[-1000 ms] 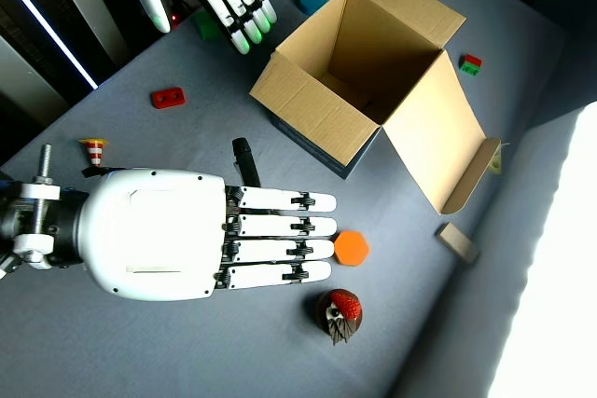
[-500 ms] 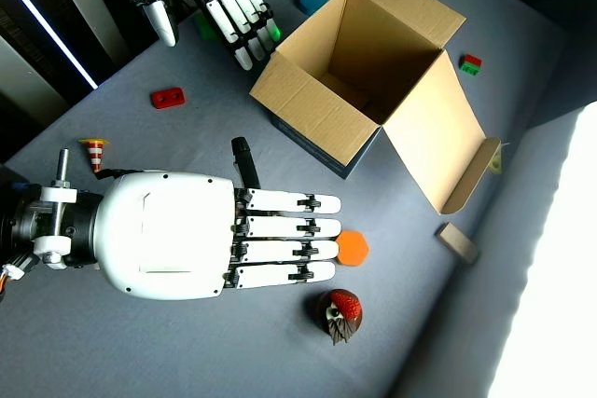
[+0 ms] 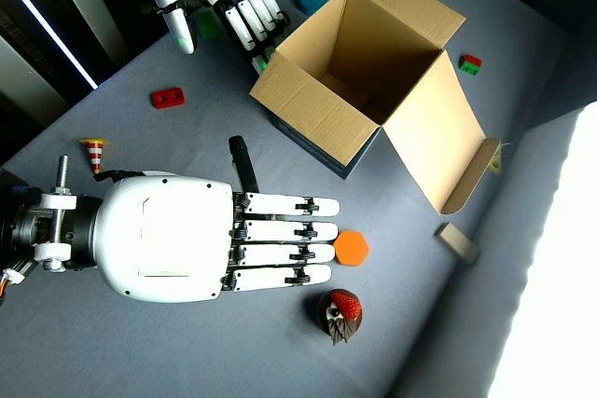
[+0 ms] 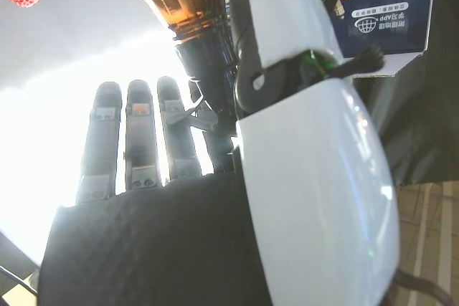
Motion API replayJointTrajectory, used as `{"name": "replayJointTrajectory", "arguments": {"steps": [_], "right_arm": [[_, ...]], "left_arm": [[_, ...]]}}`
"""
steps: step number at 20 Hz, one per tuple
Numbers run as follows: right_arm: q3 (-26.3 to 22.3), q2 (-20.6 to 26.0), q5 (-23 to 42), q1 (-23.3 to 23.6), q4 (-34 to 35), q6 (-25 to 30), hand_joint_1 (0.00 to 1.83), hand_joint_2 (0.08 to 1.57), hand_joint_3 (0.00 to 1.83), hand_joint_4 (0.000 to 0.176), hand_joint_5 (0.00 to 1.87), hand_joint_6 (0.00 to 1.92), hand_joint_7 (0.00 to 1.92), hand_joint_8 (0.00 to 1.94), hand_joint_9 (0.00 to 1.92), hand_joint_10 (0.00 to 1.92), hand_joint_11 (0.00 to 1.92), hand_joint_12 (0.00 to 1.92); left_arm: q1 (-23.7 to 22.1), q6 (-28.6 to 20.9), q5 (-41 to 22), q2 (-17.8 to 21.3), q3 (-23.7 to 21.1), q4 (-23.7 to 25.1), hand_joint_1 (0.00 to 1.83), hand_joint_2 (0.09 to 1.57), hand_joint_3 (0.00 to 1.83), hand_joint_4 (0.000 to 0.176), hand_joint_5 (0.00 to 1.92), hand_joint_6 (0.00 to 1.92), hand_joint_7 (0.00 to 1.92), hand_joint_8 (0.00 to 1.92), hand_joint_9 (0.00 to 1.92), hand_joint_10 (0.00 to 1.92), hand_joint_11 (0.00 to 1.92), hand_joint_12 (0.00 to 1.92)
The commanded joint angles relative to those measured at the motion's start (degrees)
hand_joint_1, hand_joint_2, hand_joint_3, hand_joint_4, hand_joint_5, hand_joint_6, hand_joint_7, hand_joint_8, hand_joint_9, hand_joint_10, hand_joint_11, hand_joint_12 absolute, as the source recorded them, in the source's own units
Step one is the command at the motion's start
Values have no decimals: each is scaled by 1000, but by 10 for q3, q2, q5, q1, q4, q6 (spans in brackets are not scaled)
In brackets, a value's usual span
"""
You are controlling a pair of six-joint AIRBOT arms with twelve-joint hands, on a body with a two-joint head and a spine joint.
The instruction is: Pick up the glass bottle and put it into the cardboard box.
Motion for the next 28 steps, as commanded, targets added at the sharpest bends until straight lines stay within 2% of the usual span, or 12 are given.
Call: {"name": "replayJointTrajectory", "arguments": {"steps": [1, 15, 16, 17, 18, 20, 21, 22, 25, 26, 27, 28], "right_arm": [[1, 3, 54, -1, -1, -1, 1150, 1020, 0, 0, 28, 20, 20, 0, 0, 0, 0, 0], [1, 6, 69, 2, 1, -4, 1148, 1023, 0, 0, 45, 24, 50, 11, 0, 0, 0, 0], [1, 6, 70, 2, 1, -4, 1103, 1063, 0, 0, 134, 62, 156, 52, 68, 29, 1, 0], [1, 6, 70, 2, 1, -5, 1088, 1065, 0, 0, 253, 115, 318, 41, 169, 117, 0, 375], [1, 6, 70, 2, 1, -5, 1089, 1061, 0, 0, 385, 185, 473, 79, 304, 214, 0, 911], [1, 6, 71, 2, 1, -5, 1079, 1096, 3, 0, 442, 449, 666, 120, 317, 676, 0, 1401], [1, 6, 71, 1, 1, -5, 1096, 1114, 8, 0, 476, 667, 781, 216, 417, 884, 21, 1620], [1, 6, 71, 0, 1, -5, 1099, 1119, 8, 0, 456, 780, 792, 270, 422, 968, 20, 1687], [0, 6, 71, -1, 1, -5, 1100, 1120, 6, 0, 438, 833, 773, 330, 418, 995, 17, 1703], [0, 6, 71, 0, 1, -5, 1315, 1140, 2, 0, 722, 1075, 964, 879, 764, 1273, 617, 1643], [-2, 8, 71, 1, 1, -5, 1315, 1140, 2, 0, 722, 1075, 964, 879, 764, 1273, 617, 1643], [-4, 10, 72, 2, 1, -5, 1365, 1149, 2, 0, 817, 1121, 974, 1061, 832, 1367, 757, 1571]], "left_arm": [[1, -8, -28, 3, 1, 43, 0, 1306, 5, 13, 76, 2, 41, 1, 2, 0, 0, 0], [12, -34, -9, 5, 14, 52, 0, 1309, 3, 13, 69, 0, 40, 0, 3, 1, 0, 0], [12, -35, -9, 6, 14, 52, 0, 1309, 3, 13, 69, 0, 40, 0, 3, 1, 0, 0], [12, -35, -9, 6, 14, 52, 0, 1309, 3, 13, 69, 0, 40, 0, 3, 1, 0, 0], [12, -35, -9, 6, 15, 52, 0, 1310, 3, 13, 69, 0, 40, 0, 3, 1, 0, 0], [12, -37, -9, 6, 17, 52, 0, 1310, 3, 13, 69, 0, 40, 0, 3, 0, 0, 0], [12, -38, -9, 6, 18, 52, 0, 1310, 3, 13, 69, 0, 40, 0, 3, 0, 0, 0], [13, -38, -9, 6, 19, 52, 0, 1310, 3, 13, 69, 0, 40, 0, 3, 0, 0, 0], [21, -51, -9, 7, 20, 67, 0, 1310, 3, 13, 69, 0, 40, 0, 3, 0, 0, 0], [23, -54, -9, 7, 20, 67, 0, 1310, 3, 13, 69, 0, 40, 0, 3, 0, 0, 0], [26, -58, -9, 7, 20, 67, 0, 1310, 3, 13, 69, 0, 40, 0, 3, 0, 0, 0], [28, -58, -9, 7, 19, 67, 0, 1310, 3, 13, 69, 0, 40, 0, 3, 0, 0, 0]]}}
